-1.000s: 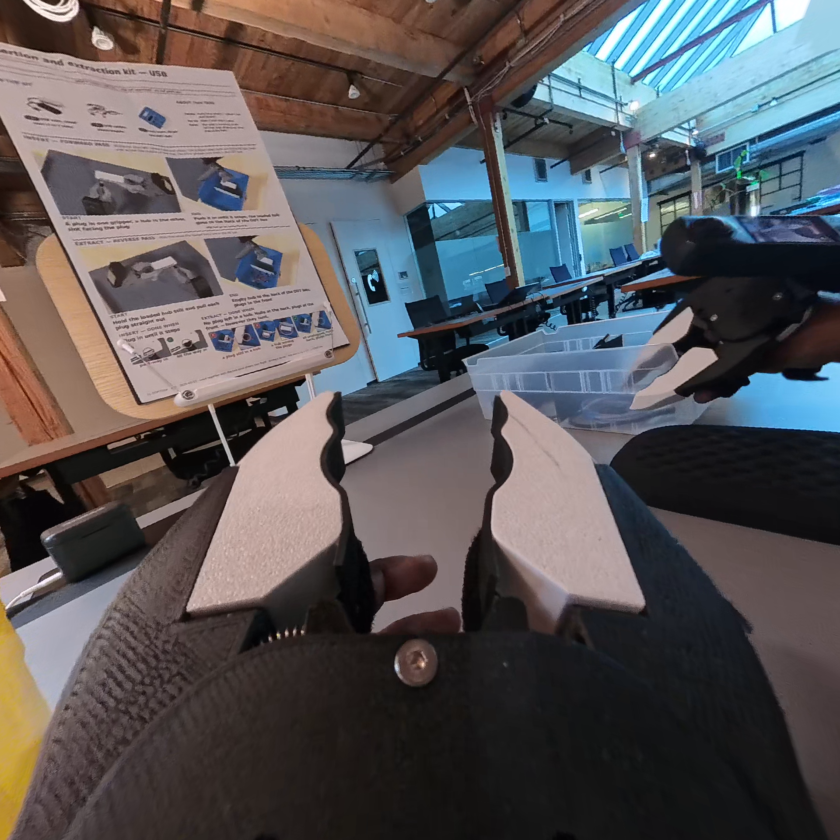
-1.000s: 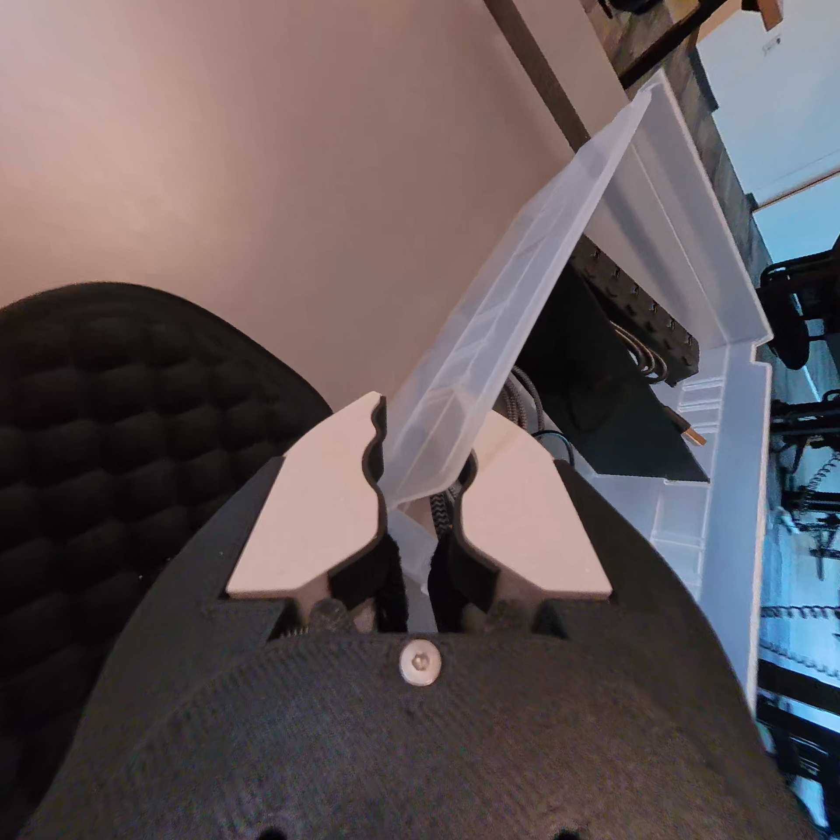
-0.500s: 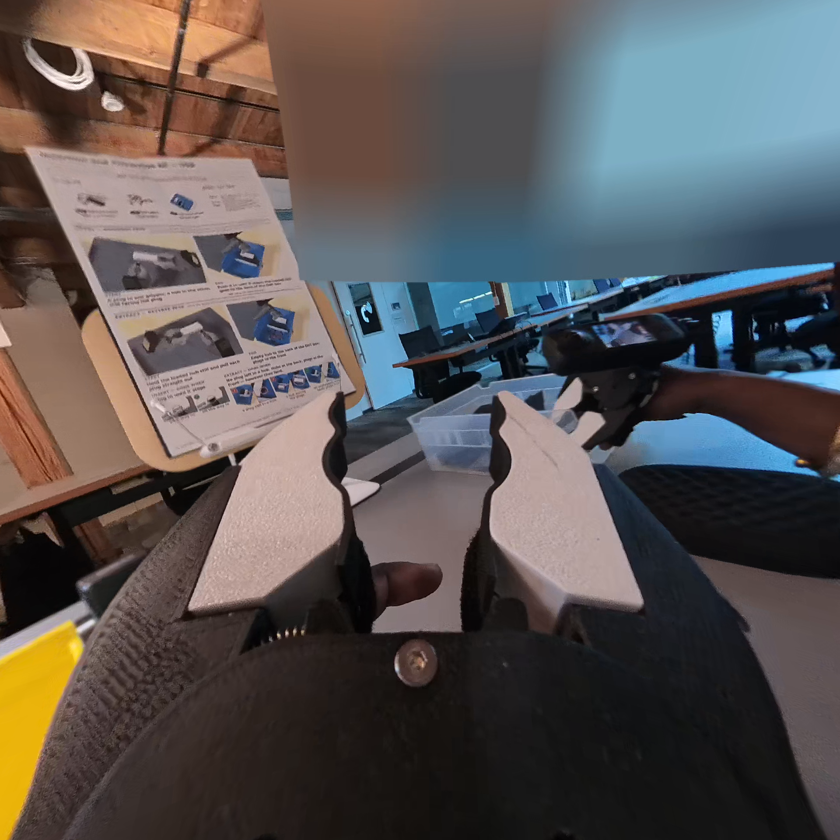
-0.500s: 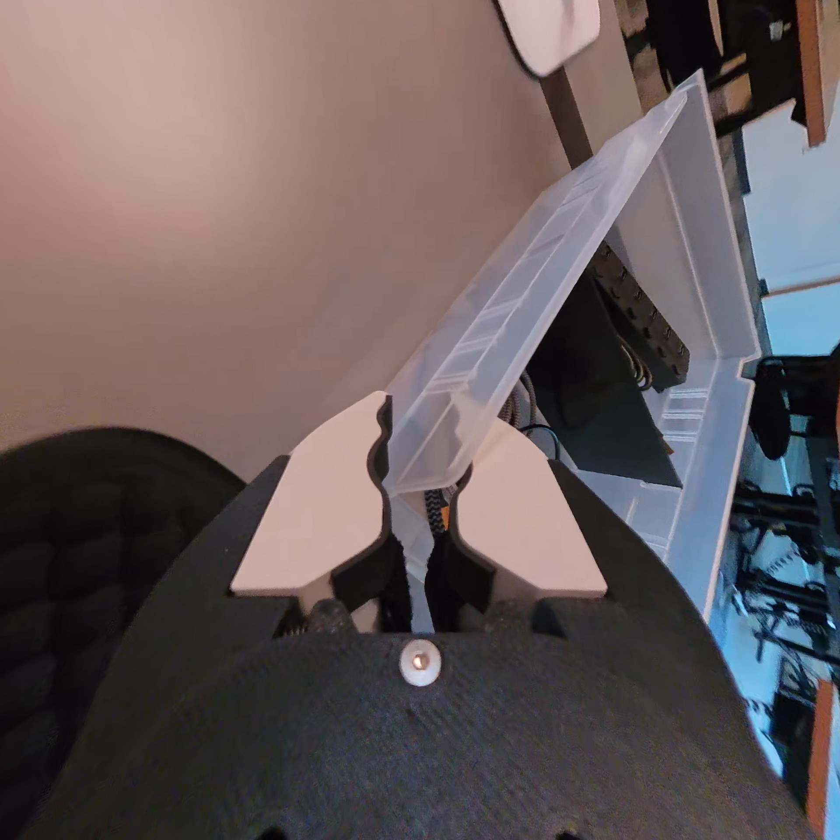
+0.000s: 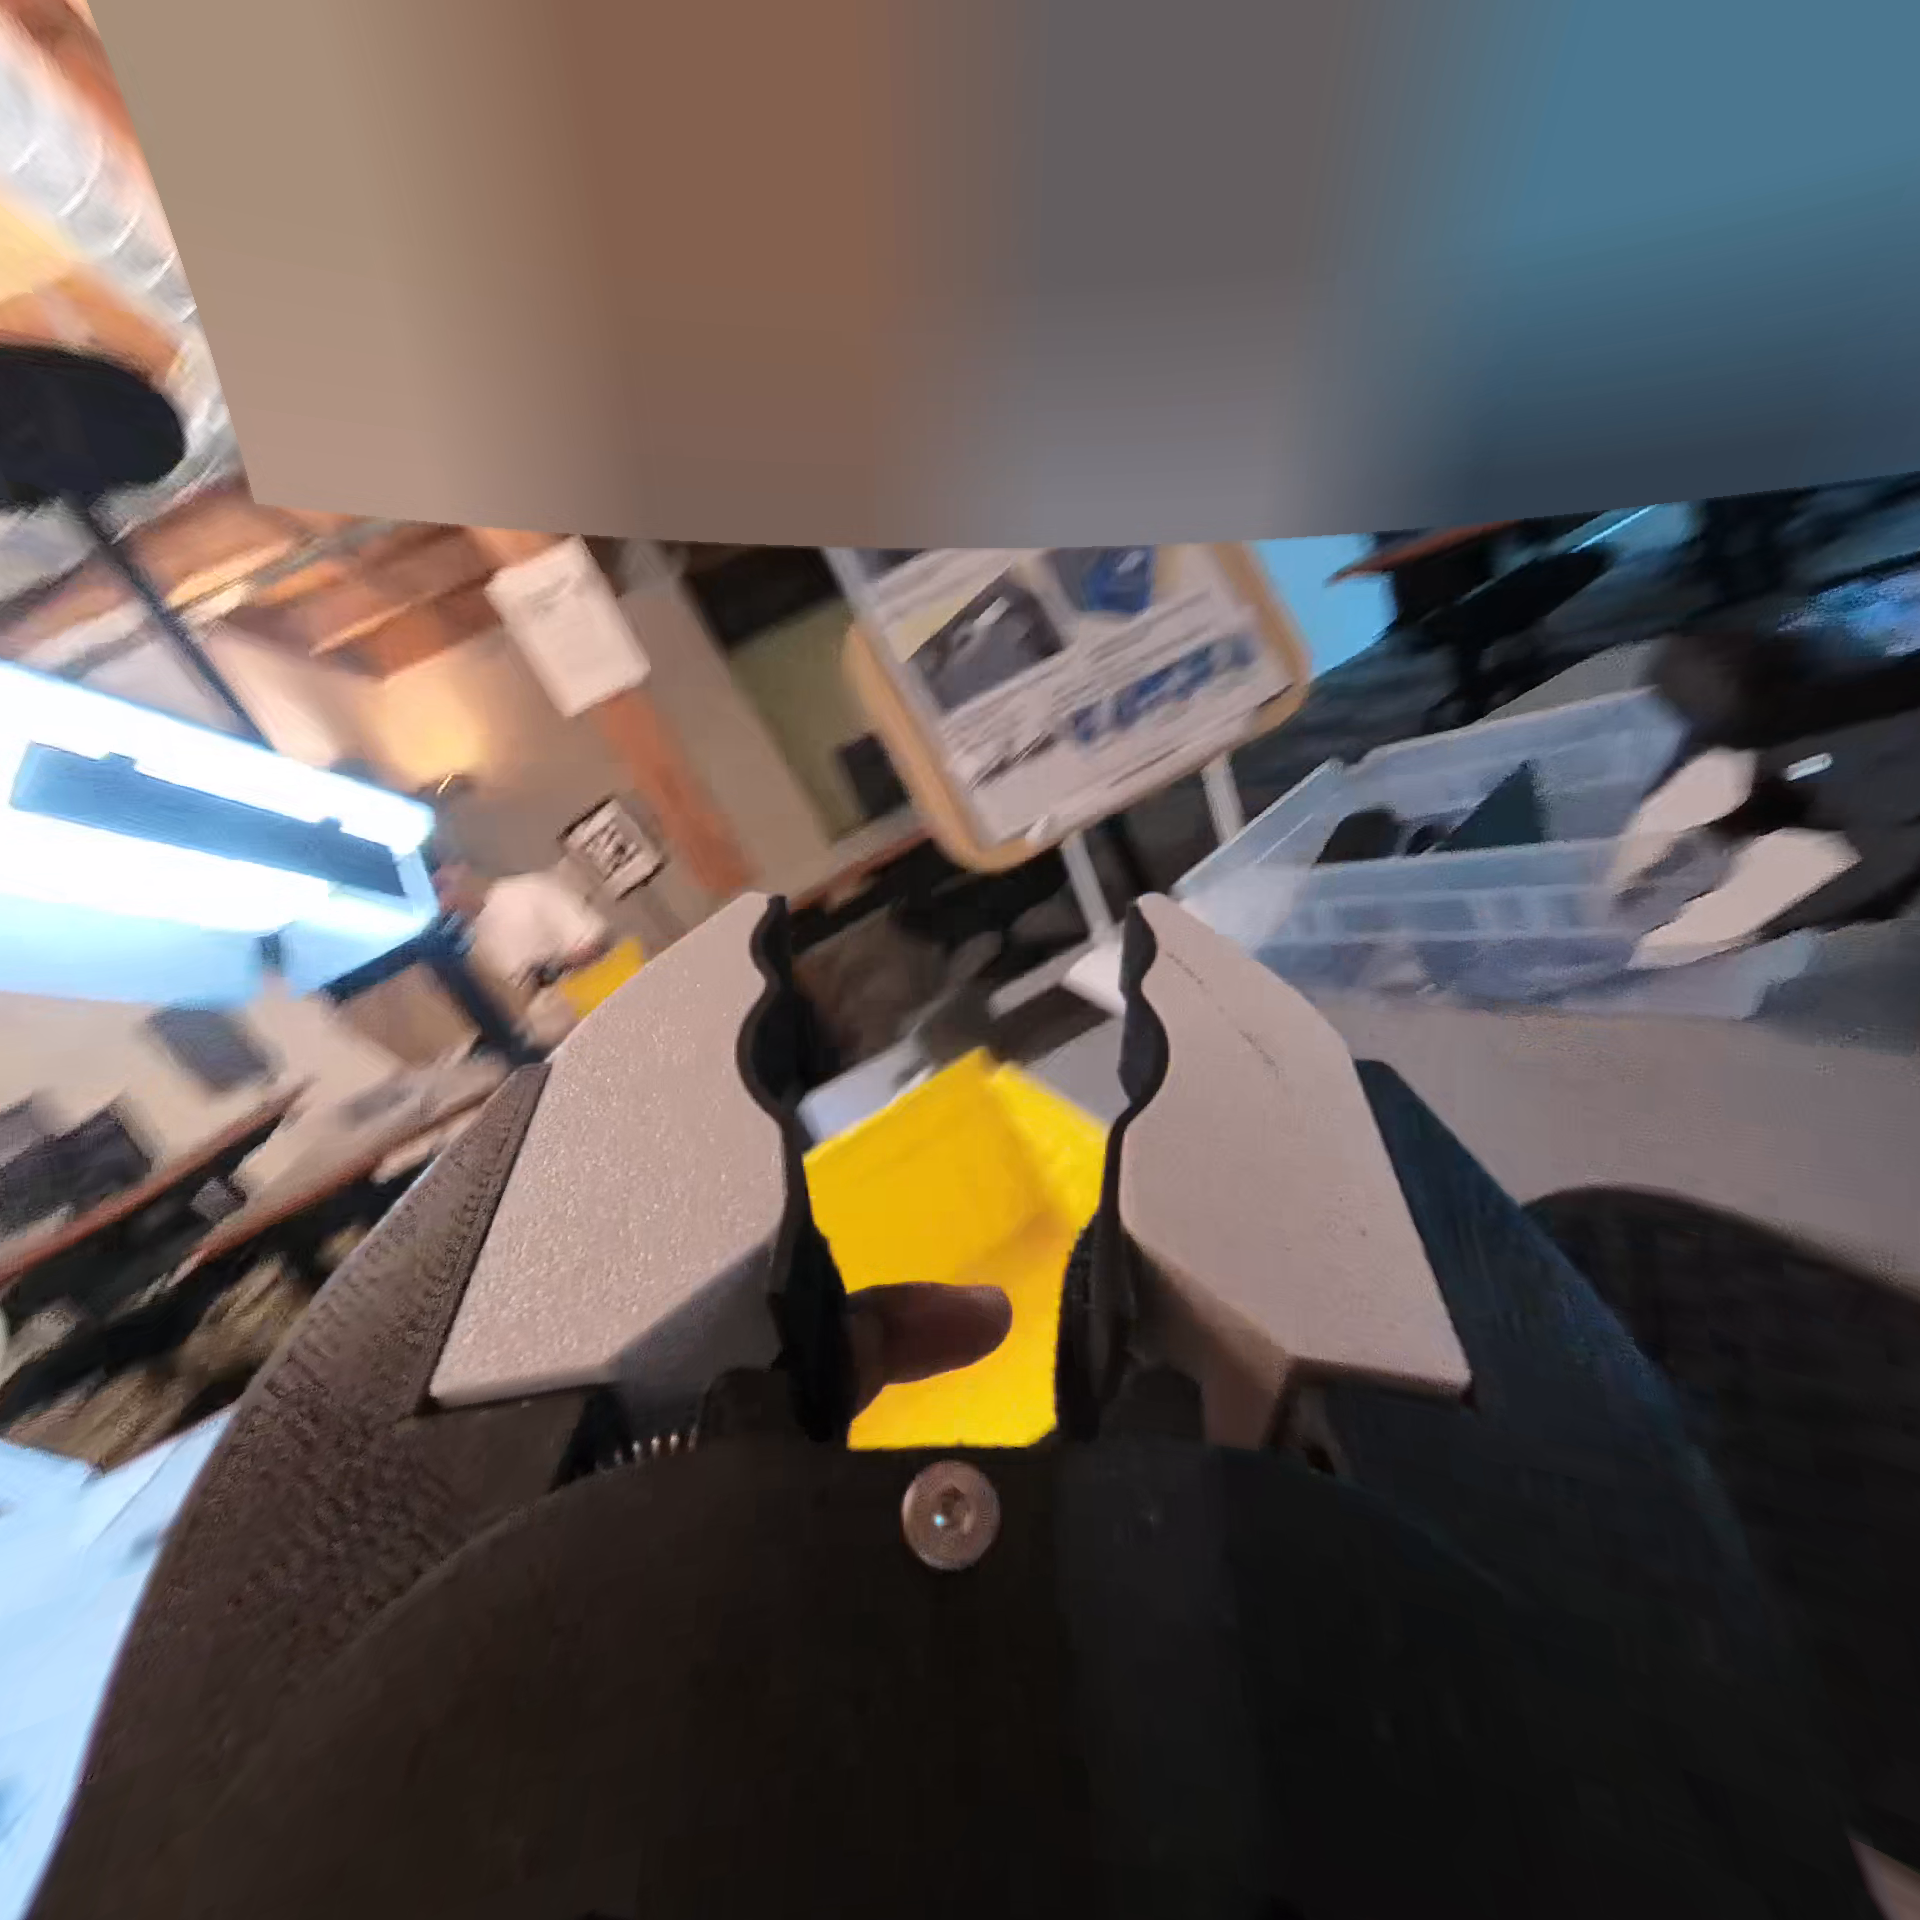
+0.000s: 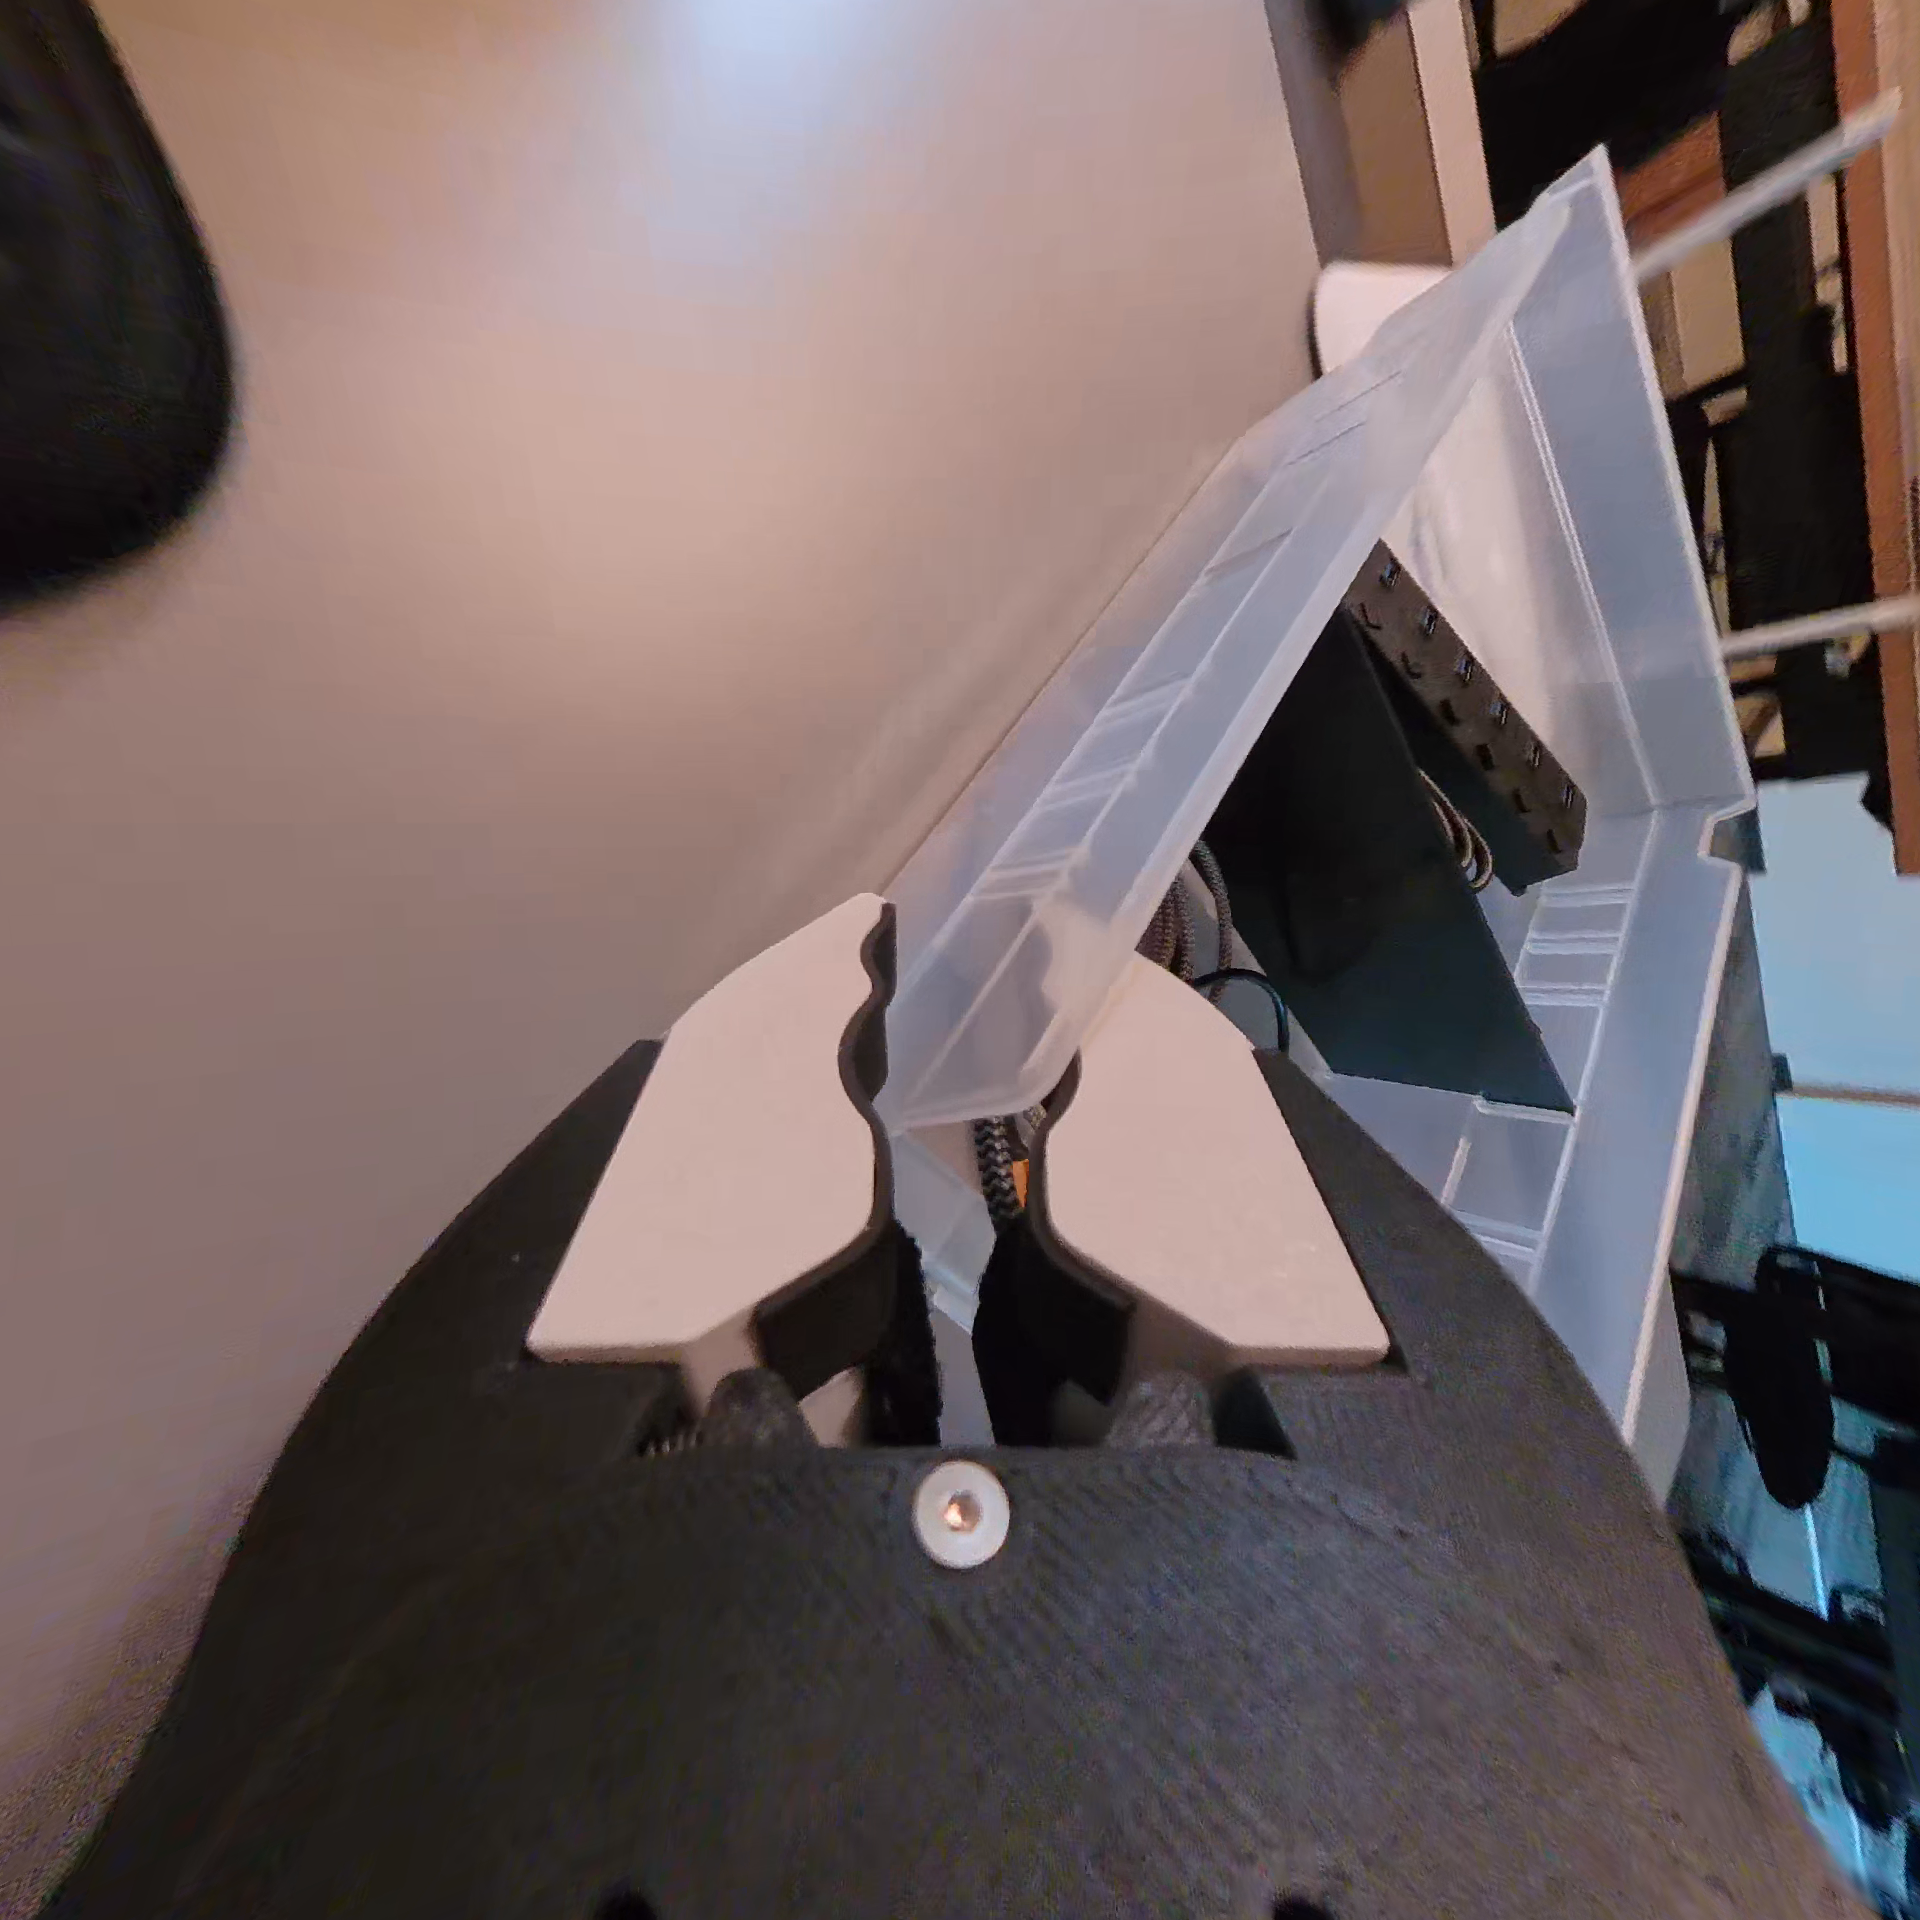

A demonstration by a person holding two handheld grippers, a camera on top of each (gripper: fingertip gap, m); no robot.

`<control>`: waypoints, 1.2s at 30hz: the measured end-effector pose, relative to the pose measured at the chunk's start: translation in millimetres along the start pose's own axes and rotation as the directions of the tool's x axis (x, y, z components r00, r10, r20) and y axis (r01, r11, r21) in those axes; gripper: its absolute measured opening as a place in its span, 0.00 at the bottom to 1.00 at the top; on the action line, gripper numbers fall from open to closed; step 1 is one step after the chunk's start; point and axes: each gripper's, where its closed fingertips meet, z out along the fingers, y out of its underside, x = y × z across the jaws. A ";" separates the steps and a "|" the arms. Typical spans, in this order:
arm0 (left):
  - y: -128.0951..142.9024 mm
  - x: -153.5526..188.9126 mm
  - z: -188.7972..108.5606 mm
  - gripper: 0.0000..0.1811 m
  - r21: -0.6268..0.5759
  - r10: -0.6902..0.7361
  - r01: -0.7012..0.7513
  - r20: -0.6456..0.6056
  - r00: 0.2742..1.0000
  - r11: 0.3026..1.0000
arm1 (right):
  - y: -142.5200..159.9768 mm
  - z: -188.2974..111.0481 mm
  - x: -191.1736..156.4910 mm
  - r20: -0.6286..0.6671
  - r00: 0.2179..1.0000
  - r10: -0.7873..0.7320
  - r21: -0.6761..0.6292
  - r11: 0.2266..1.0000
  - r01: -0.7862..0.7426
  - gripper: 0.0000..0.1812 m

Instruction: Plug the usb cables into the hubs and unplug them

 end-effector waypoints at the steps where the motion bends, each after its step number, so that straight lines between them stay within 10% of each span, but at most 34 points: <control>1: 14.6 -17.8 -7.7 0.34 -0.067 0.001 0.003 0.060 0.998 0.998 | -11.2 1.4 -7.6 0.028 1.000 -0.010 0.026 1.000 0.009 0.14; 8: 104.5 -106.8 -75.8 0.34 -0.350 -0.040 0.189 0.392 0.919 0.917 | -65.5 13.1 -38.1 0.054 0.990 -0.129 0.032 0.991 0.127 0.15; 18: 199.7 -79.9 -92.3 0.35 -0.557 -0.244 0.408 0.347 0.906 0.723 | -115.5 15.1 -68.1 0.061 0.976 -0.211 0.260 0.947 0.189 0.16; 28: 205.8 -34.5 -78.9 0.35 -0.680 -0.307 0.325 0.152 0.940 0.657 | -192.9 -83.3 -101.6 0.482 0.862 0.157 0.682 0.550 -0.482 0.37; 31: 211.7 -42.6 -68.0 0.46 -0.653 -0.268 0.342 0.215 0.939 0.676 | -200.9 -58.1 -140.1 0.519 0.843 0.139 0.579 0.668 -0.467 0.49; 36: 224.7 -33.3 -60.3 0.35 -0.698 -0.260 0.339 0.221 0.940 0.631 | -210.8 -20.6 -150.0 0.473 0.865 0.168 0.457 0.793 -0.404 0.35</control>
